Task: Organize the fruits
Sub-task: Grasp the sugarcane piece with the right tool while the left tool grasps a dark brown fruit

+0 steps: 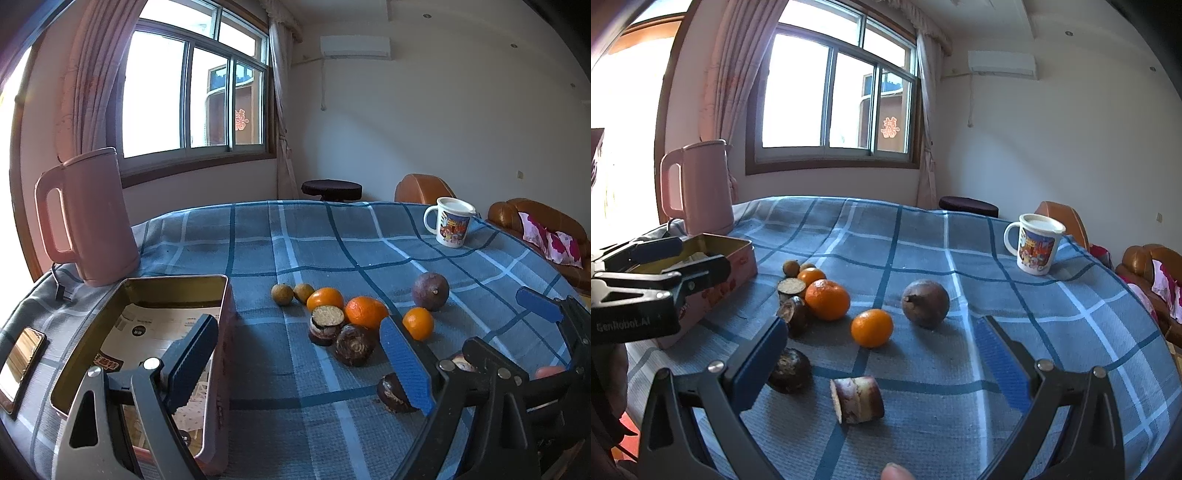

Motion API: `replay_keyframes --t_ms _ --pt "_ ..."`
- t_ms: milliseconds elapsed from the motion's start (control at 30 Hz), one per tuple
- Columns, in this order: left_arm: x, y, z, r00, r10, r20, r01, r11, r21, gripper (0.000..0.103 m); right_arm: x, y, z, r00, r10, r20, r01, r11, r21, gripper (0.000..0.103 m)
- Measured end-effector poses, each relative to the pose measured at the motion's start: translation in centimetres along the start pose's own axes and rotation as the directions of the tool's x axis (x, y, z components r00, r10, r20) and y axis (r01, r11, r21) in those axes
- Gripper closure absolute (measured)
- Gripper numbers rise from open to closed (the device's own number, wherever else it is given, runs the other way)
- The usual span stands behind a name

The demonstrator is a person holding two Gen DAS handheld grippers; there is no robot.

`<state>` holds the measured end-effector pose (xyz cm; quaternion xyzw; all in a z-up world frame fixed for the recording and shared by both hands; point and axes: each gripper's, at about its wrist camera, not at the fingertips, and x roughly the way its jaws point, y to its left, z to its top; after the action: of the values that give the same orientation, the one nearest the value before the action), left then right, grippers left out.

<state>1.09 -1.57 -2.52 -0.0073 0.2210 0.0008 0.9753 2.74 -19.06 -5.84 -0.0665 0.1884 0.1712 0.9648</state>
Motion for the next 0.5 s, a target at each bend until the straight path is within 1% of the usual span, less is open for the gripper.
replay_keyframes --t_ms 200,300,367,433,500 --pt "0.9 -0.8 -0.8 0.999 -0.015 -0.031 0.016 1.000 0.011 0.013 0.3 -0.7 -0.9 1.000 0.003 -0.018 -0.003 1.000 0.010 0.000" --pt "1.5 -1.5 -1.5 0.997 -0.052 -0.064 0.053 0.998 0.023 0.013 0.7 -1.2 -1.7 0.999 0.009 -0.045 -0.008 1.000 0.026 0.000" --pt "1.9 -2.0 -1.9 0.995 -0.062 -0.080 0.065 0.997 0.036 0.013 1.0 -1.5 -2.2 0.998 0.008 -0.065 -0.006 1.000 0.029 0.005" --pt "2.1 -2.4 -2.2 0.993 -0.075 -0.091 0.079 0.996 0.042 0.013 1.3 -1.7 -2.5 0.997 0.015 -0.082 -0.013 1.000 0.029 0.015" --pt "2.3 -2.7 -2.4 0.991 -0.088 -0.103 0.092 0.995 0.042 0.013 1.4 -1.8 -2.7 0.995 0.024 -0.097 -0.021 0.999 0.024 0.017"
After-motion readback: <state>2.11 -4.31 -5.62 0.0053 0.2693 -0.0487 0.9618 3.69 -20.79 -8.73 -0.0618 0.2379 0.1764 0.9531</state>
